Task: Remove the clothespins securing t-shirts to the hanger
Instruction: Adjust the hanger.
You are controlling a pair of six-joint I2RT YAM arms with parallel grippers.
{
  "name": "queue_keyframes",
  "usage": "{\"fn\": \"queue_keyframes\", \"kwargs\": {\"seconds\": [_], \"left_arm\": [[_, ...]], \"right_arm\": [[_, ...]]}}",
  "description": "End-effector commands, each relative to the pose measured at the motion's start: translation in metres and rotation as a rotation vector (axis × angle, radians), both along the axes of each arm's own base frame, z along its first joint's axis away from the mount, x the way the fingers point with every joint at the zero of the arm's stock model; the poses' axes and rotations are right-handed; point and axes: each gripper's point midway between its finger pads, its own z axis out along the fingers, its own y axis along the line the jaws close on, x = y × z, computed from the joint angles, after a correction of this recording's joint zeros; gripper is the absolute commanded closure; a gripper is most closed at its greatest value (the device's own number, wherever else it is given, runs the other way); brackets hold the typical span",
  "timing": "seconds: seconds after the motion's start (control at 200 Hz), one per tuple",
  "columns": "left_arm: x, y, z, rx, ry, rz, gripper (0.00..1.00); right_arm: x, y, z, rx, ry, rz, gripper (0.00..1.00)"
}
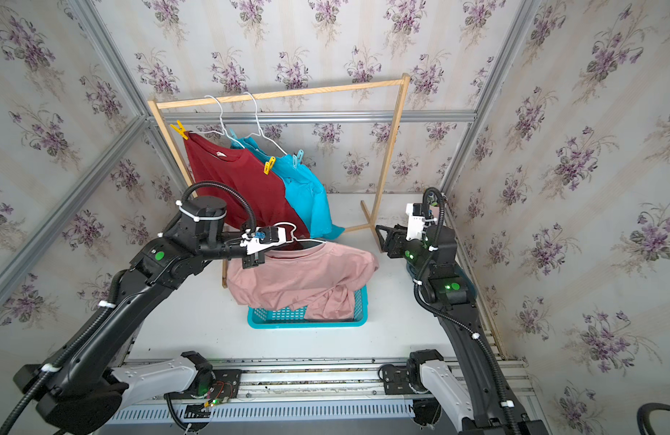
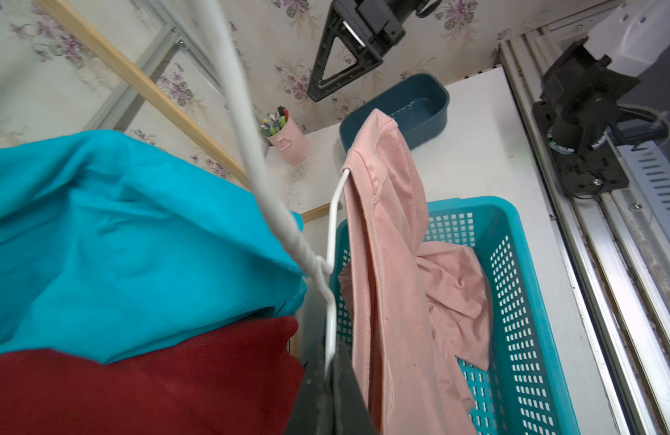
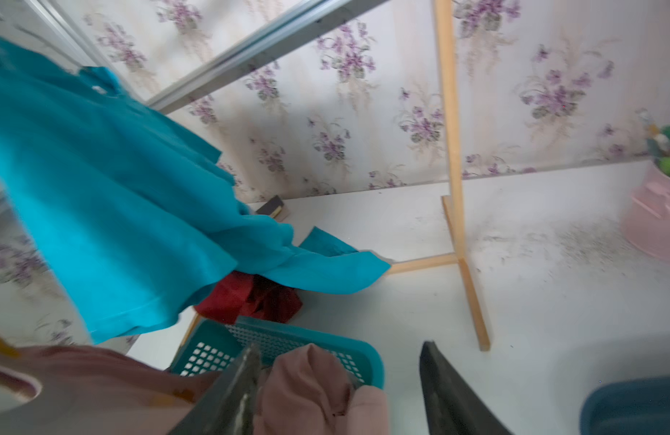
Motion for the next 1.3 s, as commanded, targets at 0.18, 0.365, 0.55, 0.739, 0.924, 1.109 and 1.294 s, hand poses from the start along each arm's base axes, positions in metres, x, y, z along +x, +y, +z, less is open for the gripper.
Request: {"fn": "queue_keyframes", "kwargs": {"seconds": [0.18,0.365,0.55,0.739,0.924,1.109,1.294], "left_arm": [[0.013,0.014,-0.033,0.006,0.185,0.186,1.00],[0.019,0.003,-0.049,0.006,0.287,0.184,1.00],[0.006,-0.022,-0.036,-0.052,0.345,0.055,1.00],[-0.005,-0.036,-0.021,-0.097,0.378,-0.046,1.00],[-0.013,-0.045,-0.041,-0.029,0.420,-0.088,1.00],[-0.025,-0.061,-0.047,0.013,0.441,-0.152,1.00],[-0.019,-0.062,-0.045,0.045,0.407,-0.110,0.80]], "right_arm": [[-0.038,0.095,0.060,-0.116,-0.218,0.397,0.34],[-0.067,0.153,0.057,-0.186,-0.239,0.624,0.31],[-0.087,0.174,0.031,-0.230,-0.203,0.741,0.26],[-0.073,0.159,0.001,-0.292,-0.189,0.618,0.26],[-0.064,0.155,-0.004,-0.342,-0.215,0.582,0.34],[-0.066,0.161,-0.021,-0.420,-0.196,0.650,0.58],[-0.069,0.150,-0.027,-0.475,-0.274,0.623,1.00]]}}
